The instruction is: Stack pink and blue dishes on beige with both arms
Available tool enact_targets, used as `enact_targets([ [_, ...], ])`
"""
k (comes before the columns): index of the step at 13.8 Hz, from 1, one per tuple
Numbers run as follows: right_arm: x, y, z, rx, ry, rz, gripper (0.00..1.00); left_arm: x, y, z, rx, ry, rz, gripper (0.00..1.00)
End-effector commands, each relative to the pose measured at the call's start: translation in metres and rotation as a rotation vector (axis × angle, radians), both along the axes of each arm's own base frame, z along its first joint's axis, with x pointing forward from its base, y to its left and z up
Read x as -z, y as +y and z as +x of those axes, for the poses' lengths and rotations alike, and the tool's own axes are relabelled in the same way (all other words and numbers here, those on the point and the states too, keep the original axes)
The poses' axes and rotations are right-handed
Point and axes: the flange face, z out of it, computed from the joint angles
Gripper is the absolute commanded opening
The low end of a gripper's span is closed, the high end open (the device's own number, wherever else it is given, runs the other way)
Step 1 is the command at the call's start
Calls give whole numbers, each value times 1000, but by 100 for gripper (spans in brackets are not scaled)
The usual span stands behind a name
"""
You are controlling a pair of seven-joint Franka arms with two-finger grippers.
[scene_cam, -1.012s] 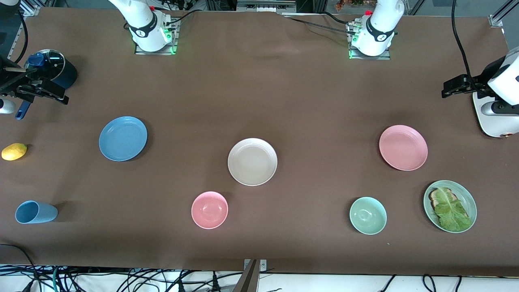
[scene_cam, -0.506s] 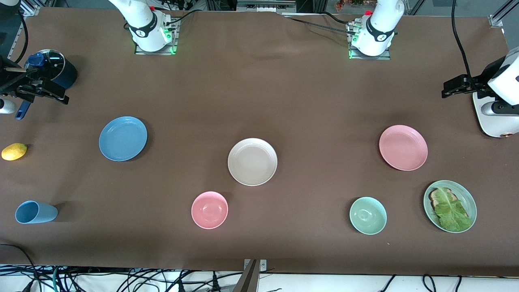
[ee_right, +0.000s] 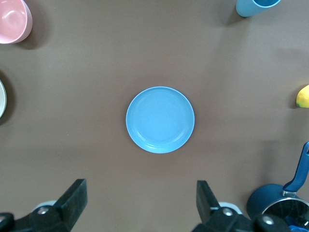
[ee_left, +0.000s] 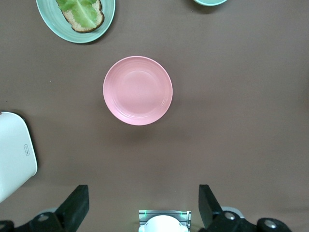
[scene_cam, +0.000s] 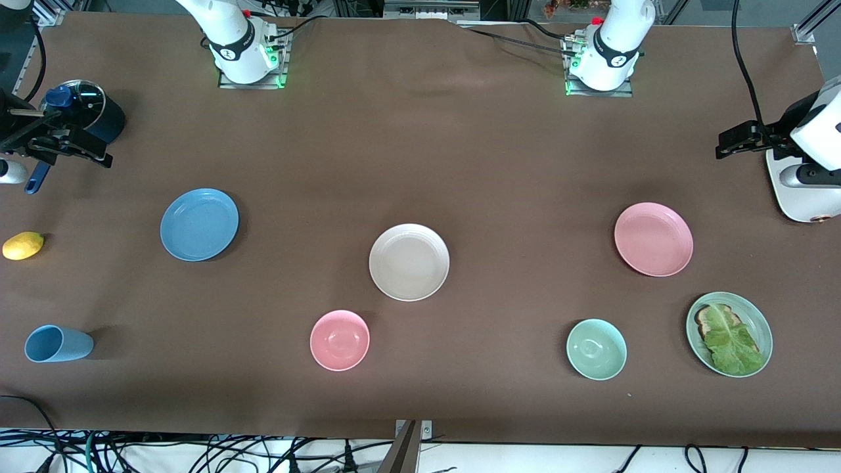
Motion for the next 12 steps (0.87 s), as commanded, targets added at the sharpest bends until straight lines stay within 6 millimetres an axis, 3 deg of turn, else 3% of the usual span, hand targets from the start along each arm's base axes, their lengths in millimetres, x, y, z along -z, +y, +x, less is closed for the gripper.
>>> enact_targets([
  [1, -5, -1, -7, -8, -1, 11, 100, -4, -1, 0, 26, -9, 21, 100],
  [12, -5, -1, -7, -8, -1, 11, 100, -1, 4, 1, 17, -4, 13, 100],
])
